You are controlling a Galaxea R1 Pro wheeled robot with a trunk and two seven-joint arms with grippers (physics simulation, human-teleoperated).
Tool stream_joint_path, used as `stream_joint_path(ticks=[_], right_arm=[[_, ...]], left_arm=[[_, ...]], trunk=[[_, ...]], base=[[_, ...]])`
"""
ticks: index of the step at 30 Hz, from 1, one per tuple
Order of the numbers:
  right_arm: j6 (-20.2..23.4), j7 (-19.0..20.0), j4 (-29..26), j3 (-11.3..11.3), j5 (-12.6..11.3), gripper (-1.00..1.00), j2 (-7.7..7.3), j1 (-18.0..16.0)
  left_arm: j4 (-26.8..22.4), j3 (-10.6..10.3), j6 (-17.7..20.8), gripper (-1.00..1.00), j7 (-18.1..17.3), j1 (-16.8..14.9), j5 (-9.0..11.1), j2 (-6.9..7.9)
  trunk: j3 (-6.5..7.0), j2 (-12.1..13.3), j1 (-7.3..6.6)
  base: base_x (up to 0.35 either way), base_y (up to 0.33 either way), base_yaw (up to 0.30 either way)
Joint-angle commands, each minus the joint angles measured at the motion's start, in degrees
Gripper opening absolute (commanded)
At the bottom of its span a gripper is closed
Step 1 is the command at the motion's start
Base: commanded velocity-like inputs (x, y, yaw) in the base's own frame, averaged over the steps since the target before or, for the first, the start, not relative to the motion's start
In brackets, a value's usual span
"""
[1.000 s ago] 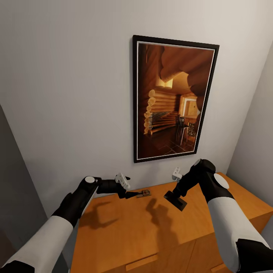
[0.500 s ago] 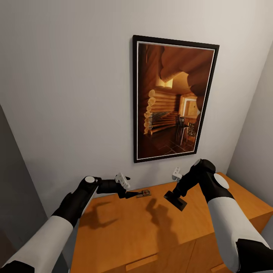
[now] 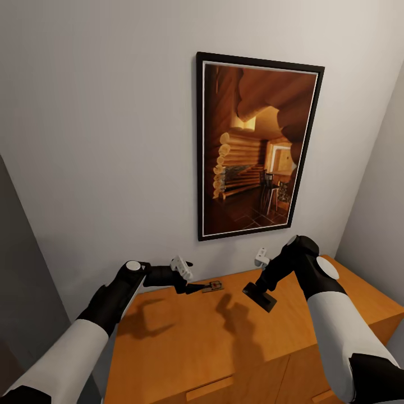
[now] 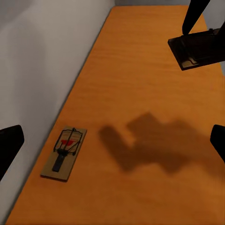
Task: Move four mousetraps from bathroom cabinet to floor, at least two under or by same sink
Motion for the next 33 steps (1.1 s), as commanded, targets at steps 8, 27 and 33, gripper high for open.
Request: stream_joint_path(ticks=[8,27,33], right_arm=[[0.6,0.4,0.0,-0.1,0.3,-1.00,0.03,0.0],[0.6,0.4,0.0,-0.1,0.3,-1.00,0.03,0.0],[0.6,0.4,0.0,-0.1,0.3,-1.00,0.03,0.0]], left_arm=[[-0.1,-0.1,0.9,1.00,-0.2,0.0,0.0,-0.06],[-0.1,-0.2,1.0,1.00,-0.2,0.0,0.0,-0.30],[-0.1,-0.2,1.0,1.00,-0.2,0.0,0.0,-0.24]], trunk=[[-0.03,0.0,0.02],[-0.03,0.0,0.02],[-0.03,0.0,0.02]], base=[[0.003,0.000,0.000],[0.063,0.000,0.000],[0.001,0.000,0.000]])
